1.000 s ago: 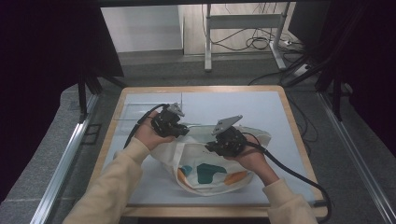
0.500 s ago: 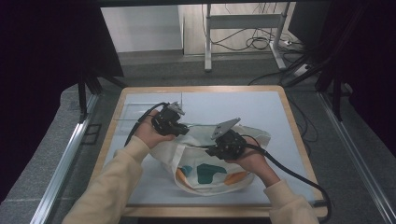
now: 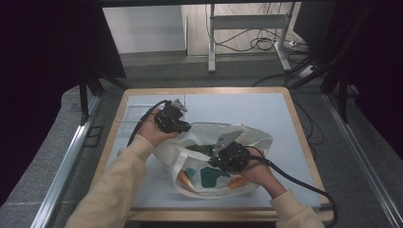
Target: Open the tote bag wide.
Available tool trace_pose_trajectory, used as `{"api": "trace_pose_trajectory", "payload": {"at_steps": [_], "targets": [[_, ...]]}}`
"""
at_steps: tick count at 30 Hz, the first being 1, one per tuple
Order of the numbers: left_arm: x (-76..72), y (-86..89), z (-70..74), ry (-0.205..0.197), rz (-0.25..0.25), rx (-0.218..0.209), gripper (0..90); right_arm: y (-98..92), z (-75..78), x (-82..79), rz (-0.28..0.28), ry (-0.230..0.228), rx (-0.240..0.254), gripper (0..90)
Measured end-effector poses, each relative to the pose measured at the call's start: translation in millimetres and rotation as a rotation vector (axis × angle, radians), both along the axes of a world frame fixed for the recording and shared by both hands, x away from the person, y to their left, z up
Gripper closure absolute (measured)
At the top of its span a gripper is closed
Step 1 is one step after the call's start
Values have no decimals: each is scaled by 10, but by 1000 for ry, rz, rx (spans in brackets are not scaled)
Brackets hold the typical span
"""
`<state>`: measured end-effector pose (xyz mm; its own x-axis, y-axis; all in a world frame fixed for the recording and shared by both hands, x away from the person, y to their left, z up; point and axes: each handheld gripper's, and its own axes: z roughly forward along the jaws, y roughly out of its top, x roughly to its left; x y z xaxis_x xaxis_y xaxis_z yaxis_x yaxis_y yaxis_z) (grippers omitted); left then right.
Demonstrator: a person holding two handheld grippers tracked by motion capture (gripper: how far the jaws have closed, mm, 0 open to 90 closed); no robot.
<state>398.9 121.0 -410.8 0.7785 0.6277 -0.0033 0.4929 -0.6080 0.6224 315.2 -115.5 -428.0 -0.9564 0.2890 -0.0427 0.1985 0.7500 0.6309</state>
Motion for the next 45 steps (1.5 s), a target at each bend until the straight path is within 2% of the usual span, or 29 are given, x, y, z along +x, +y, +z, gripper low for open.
{"api": "trace_pose_trajectory", "payload": {"at_steps": [7, 11, 16, 23, 26, 30, 32, 38, 45], "targets": [[57, 12, 18, -15, 29, 3, 815, -20, -43, -59, 11, 13, 12, 866], [144, 27, 14, -19, 58, 10, 816, -3, -68, -116, 17, 17, 12, 866], [219, 24, 50, -44, 81, 17, 817, -6, -134, -184, 28, 33, 9, 866], [377, 34, 54, -43, 117, 15, 819, -30, -155, -258, 31, 54, 24, 867], [403, 15, 51, -61, 133, 17, 820, -26, -197, -296, 43, 64, 13, 867], [462, 17, 44, -64, 169, 40, 820, -2, -282, -351, 58, 81, -1, 867], [496, 23, 16, -53, 181, 35, 820, 13, -350, -367, 64, 94, -12, 867], [515, 26, -73, -48, 199, 31, 820, 18, -545, -356, 55, 139, -17, 866], [501, 30, -84, -48, 200, 25, 815, 8, -561, -360, 49, 142, -11, 863]]}}
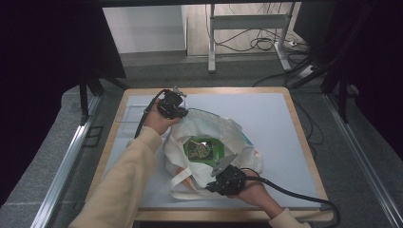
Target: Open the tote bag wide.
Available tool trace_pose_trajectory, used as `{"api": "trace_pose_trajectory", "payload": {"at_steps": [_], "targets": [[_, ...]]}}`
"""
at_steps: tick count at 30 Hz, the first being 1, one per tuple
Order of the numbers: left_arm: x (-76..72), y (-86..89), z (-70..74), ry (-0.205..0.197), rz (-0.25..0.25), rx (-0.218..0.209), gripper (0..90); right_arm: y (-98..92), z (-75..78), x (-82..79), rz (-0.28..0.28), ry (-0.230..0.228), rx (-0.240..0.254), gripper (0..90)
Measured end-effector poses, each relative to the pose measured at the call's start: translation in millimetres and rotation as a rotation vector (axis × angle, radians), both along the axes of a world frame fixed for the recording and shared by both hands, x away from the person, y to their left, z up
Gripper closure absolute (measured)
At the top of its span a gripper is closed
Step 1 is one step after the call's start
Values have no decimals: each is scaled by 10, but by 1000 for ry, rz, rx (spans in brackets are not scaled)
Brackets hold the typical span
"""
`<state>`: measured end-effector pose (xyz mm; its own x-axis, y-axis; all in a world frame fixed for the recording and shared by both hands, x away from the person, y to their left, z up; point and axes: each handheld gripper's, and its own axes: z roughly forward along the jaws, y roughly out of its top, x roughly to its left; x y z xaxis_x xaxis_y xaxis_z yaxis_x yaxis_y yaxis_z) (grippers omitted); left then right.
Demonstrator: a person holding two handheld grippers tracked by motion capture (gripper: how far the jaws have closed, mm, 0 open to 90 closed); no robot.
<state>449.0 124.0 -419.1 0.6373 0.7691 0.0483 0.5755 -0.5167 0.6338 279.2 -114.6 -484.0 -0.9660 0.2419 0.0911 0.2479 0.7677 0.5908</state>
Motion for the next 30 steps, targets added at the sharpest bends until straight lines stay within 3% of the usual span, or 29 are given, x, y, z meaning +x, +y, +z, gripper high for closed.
{"api": "trace_pose_trajectory", "payload": {"at_steps": [5, 11, 13, 17, 19, 24, 30], "targets": [[-90, 43, 31, -2, -37, -20, 777, -27, 43, 0, -9, -1, 16, 798], [-280, 165, 157, -37, -65, -46, 572, -89, 167, -12, -41, -46, 37, 614], [-359, 206, 221, -44, -75, -64, 525, -118, 221, 0, -56, -58, 53, 571], [-553, 228, 306, -54, -125, -57, 491, -194, 383, 38, -95, -75, 94, 527], [-651, 225, 314, -33, -165, -77, 529, -224, 466, 68, -117, -101, 94, 535], [-802, 150, 257, 8, -259, -54, 674, -262, 647, 205, -162, -130, 74, 627], [-840, 121, 231, 60, -286, -42, 887, -209, 828, 370, -176, -168, 41, 856]]}}
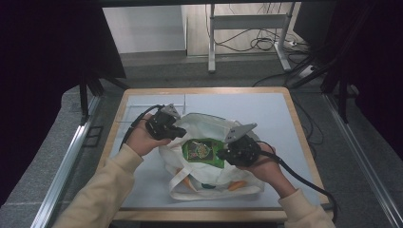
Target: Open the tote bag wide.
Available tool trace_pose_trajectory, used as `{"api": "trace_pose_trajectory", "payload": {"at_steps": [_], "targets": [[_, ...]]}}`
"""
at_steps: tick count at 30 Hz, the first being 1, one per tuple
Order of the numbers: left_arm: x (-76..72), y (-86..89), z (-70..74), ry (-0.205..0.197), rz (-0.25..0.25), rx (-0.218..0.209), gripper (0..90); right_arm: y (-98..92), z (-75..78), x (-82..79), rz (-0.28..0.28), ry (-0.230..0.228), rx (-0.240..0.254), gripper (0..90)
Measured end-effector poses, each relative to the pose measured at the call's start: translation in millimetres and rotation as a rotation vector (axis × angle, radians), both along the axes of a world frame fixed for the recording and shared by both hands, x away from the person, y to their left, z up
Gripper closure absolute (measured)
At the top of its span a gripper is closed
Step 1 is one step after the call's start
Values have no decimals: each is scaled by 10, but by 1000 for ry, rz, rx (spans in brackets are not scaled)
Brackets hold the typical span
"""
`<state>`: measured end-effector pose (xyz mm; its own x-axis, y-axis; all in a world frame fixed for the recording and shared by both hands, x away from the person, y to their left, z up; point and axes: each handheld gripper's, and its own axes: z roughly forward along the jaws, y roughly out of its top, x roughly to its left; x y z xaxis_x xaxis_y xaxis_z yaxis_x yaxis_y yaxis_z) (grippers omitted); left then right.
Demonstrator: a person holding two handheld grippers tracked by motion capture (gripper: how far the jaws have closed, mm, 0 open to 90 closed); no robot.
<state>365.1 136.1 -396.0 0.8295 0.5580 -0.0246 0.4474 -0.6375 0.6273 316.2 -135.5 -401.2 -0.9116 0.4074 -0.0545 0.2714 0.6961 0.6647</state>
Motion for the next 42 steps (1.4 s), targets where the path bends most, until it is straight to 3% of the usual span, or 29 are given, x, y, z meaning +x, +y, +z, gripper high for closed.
{"api": "trace_pose_trajectory", "payload": {"at_steps": [2, 10, 13, 18, 20, 26, 30, 42], "targets": [[-34, -26, -19, 27, -25, -2, 900, 38, 30, 52, -3, -7, -27, 880], [-125, -164, -134, 52, -63, 22, 900, 179, 28, 309, -52, -2, -41, 886], [-123, -201, -186, 68, -79, 40, 900, 253, -61, 442, -85, 7, -61, 886], [-123, -271, -298, 90, -87, 51, 900, 414, -221, 600, -91, 13, -114, 886], [-112, -296, -321, 96, -88, 62, 900, 464, -267, 654, -90, 28, -110, 886], [-96, -369, -359, 107, -123, 105, 900, 551, -359, 751, -108, 24, -164, 885], [-106, -407, -435, 133, -118, 124, 900, 601, -431, 783, -104, 15, -212, 885], [-114, -347, -567, 189, -125, 144, 900, 617, -635, 946, -132, 15, -295, 884]]}}
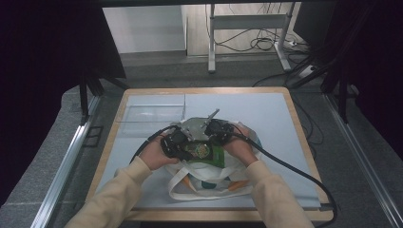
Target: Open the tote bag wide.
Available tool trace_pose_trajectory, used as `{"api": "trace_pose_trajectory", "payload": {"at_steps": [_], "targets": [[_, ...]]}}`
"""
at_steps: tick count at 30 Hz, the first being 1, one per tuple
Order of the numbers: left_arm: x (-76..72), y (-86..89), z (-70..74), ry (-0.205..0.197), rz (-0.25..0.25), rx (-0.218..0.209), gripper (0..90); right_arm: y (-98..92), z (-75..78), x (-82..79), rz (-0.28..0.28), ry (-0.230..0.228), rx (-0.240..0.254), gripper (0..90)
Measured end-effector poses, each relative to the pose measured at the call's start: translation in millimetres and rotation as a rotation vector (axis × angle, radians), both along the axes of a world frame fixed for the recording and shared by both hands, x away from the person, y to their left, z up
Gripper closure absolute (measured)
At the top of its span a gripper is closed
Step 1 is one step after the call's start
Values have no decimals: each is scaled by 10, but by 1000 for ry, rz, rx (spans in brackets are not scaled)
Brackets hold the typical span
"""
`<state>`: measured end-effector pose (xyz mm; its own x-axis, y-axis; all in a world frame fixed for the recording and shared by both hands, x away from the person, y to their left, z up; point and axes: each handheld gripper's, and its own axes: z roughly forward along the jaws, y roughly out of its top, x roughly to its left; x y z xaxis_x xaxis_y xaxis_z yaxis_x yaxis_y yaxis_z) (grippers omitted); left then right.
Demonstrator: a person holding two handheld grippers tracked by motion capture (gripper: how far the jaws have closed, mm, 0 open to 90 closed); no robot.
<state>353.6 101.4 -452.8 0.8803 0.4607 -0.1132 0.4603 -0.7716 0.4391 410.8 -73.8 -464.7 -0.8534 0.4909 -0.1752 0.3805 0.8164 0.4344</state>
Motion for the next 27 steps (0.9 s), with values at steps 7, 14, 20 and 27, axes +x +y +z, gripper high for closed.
{"api": "trace_pose_trajectory", "payload": {"at_steps": [7, 14, 20, 27], "targets": [[-10, 11, -16, 10, -4, 13, 900, -6, -41, 67, -16, -32, -28, 885], [-10, 22, -46, 16, -2, 11, 900, -21, -59, 144, -24, -88, -37, 885], [-23, 51, -71, 31, -1, 7, 900, -40, -58, 207, -49, -79, -26, 886], [-49, 71, -88, 46, -10, 16, 900, -53, -80, 297, -80, -101, -12, 887]]}}
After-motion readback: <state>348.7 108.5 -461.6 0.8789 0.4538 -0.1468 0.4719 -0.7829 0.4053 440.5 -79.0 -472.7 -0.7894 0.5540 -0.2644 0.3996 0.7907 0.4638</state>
